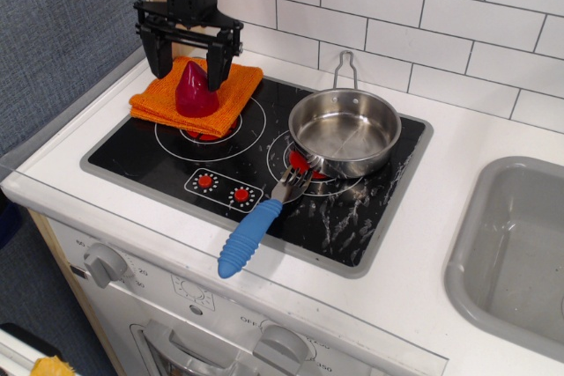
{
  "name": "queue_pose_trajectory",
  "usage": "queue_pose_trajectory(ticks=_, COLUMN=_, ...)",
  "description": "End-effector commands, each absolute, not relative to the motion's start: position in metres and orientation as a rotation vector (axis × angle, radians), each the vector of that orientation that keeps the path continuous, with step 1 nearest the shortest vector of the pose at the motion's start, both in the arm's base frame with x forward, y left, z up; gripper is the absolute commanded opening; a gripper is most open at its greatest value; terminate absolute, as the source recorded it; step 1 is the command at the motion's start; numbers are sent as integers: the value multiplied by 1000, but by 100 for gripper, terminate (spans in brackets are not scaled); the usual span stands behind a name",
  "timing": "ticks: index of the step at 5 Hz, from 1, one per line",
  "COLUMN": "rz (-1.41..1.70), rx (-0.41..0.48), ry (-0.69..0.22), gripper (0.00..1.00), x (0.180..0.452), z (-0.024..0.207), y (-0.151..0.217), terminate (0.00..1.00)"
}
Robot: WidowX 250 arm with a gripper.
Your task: Pick up the bell peppers from top of the towel and put to the side of the stove next to the pot.
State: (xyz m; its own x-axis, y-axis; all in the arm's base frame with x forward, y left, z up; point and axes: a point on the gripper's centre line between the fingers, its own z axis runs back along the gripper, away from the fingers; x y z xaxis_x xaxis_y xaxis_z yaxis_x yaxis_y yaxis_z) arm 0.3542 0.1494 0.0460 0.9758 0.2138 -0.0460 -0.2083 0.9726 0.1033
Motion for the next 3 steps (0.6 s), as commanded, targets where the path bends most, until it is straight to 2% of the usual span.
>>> queue_pose_trajectory(ticks=1, rz=199, rx=102, ry=36, gripper=0, x=356, z=51, y=145, terminate=0)
queue_pose_trajectory(ticks=2, rz=195, rx=108, ry=14, gripper=0, x=354, z=62, y=139, terminate=0)
queue_pose_trajectory(ticks=3, rz=180, rx=110, ry=-45, gripper=0, x=356, z=86, y=131, terminate=0)
